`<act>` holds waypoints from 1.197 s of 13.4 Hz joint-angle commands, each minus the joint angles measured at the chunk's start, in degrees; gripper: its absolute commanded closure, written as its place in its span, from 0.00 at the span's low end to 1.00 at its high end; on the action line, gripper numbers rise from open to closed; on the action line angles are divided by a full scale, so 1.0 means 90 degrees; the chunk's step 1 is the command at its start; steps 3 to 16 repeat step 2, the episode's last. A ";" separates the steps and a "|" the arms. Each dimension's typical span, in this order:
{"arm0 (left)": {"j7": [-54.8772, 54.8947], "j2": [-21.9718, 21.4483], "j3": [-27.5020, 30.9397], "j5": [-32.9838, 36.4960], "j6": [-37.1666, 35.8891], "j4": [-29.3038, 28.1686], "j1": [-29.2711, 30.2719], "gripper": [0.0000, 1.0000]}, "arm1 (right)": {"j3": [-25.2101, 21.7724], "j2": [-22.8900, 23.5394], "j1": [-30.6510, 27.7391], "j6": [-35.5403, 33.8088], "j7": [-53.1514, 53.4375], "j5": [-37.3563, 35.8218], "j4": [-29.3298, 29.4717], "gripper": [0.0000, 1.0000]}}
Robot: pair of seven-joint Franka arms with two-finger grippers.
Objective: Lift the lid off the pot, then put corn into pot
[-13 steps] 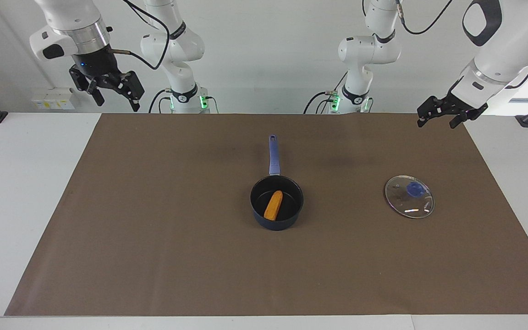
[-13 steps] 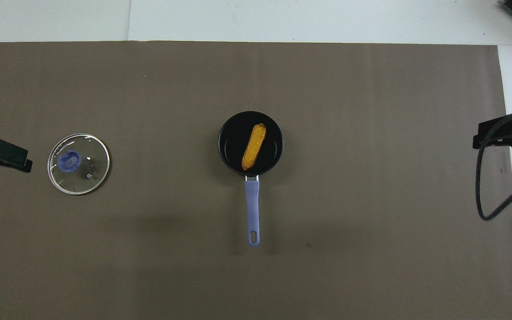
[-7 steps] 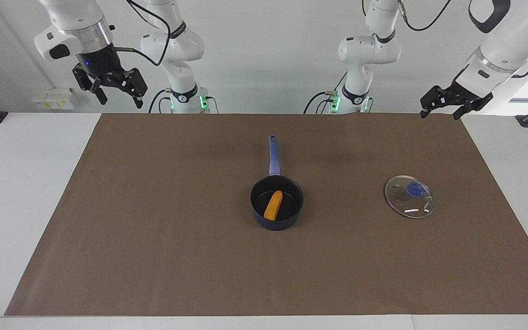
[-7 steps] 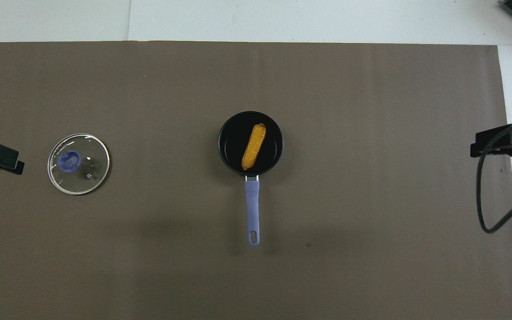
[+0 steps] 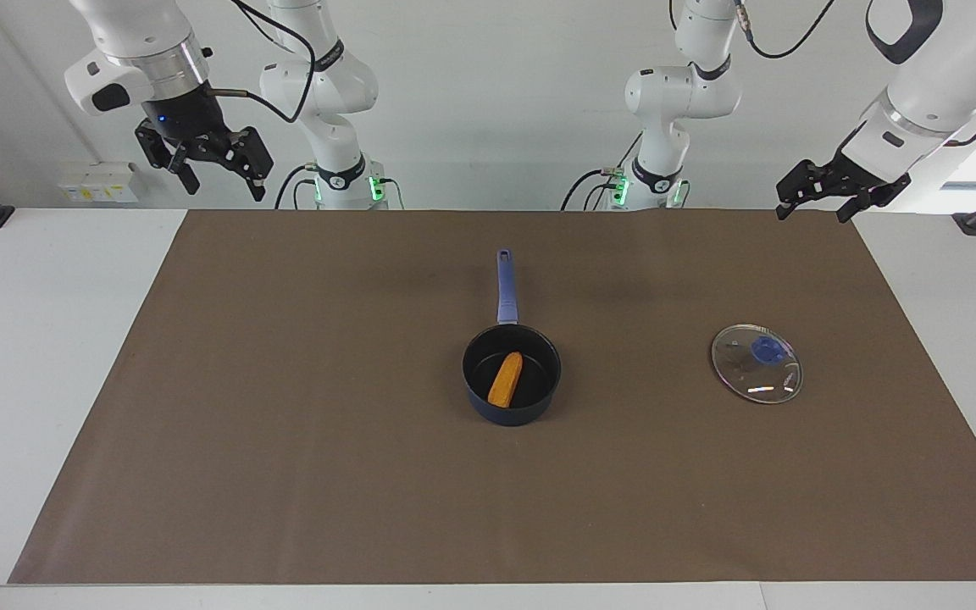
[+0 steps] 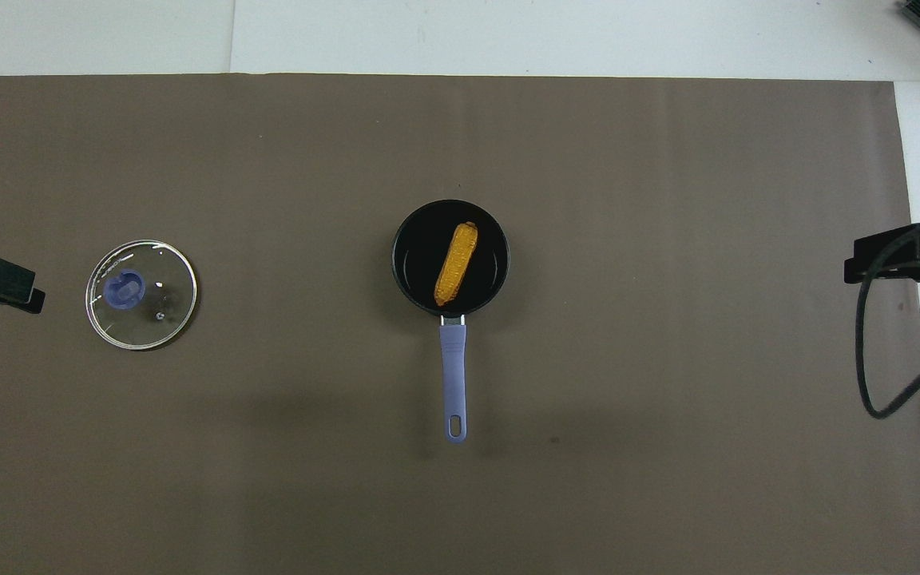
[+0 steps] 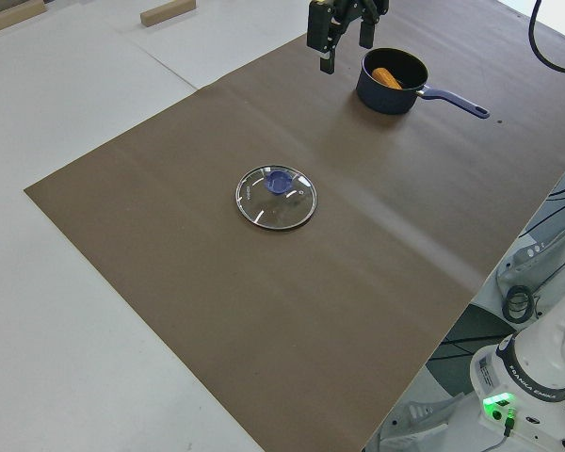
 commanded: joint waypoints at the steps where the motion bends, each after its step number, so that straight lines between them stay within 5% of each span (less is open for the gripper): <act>1: 0.0095 0.0068 -0.0010 -0.0005 -0.0074 0.0172 0.0026 0.00 | -0.0012 -0.0188 -0.0091 0.0194 -0.0190 0.0158 -0.0253 0.00; 16: 0.0095 0.0058 -0.0010 -0.0005 -0.0064 0.0172 0.0026 0.00 | -0.0012 -0.0188 -0.0091 0.0194 -0.0190 0.0158 -0.0253 0.00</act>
